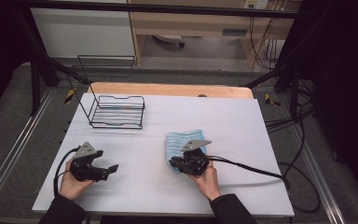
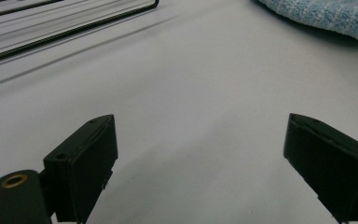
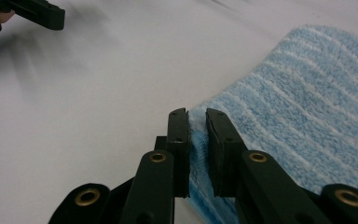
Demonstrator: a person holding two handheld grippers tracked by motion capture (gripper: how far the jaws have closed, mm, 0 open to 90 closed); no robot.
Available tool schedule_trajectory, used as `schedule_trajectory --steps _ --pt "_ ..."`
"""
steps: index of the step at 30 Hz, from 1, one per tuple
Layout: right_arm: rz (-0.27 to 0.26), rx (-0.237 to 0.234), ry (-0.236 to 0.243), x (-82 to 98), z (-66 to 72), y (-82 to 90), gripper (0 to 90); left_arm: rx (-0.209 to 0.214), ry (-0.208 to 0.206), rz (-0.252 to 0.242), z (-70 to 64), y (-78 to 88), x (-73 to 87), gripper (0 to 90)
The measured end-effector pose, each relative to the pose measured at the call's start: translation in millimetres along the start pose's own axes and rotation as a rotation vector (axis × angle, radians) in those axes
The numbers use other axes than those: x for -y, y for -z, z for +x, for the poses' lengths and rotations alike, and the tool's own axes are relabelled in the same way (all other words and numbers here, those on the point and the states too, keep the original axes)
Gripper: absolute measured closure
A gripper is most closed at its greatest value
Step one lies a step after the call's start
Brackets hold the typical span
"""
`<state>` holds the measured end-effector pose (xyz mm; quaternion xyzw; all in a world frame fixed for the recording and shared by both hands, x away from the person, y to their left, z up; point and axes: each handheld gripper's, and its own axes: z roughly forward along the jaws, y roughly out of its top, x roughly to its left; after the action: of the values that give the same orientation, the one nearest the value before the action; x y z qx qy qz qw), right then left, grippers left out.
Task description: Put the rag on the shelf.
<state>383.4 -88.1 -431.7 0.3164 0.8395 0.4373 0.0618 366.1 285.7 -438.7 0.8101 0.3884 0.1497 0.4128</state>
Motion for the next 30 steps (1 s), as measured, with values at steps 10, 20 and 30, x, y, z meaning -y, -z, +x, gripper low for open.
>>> schedule_trajectory --steps 10,20,30 --pt "0.0 -0.025 0.009 -1.0 13.1 -8.3 80.9 0.002 0.001 0.0 -0.7 -0.8 -0.2 9.9" --pt "-0.015 -0.057 0.016 -2.8 24.7 -13.7 80.9 0.005 -0.003 0.006 -0.4 -1.1 -0.2 9.9" --pt "0.007 -0.077 0.022 0.8 29.4 -22.1 80.3 0.005 -0.005 0.007 -0.7 -1.3 -0.1 9.9"
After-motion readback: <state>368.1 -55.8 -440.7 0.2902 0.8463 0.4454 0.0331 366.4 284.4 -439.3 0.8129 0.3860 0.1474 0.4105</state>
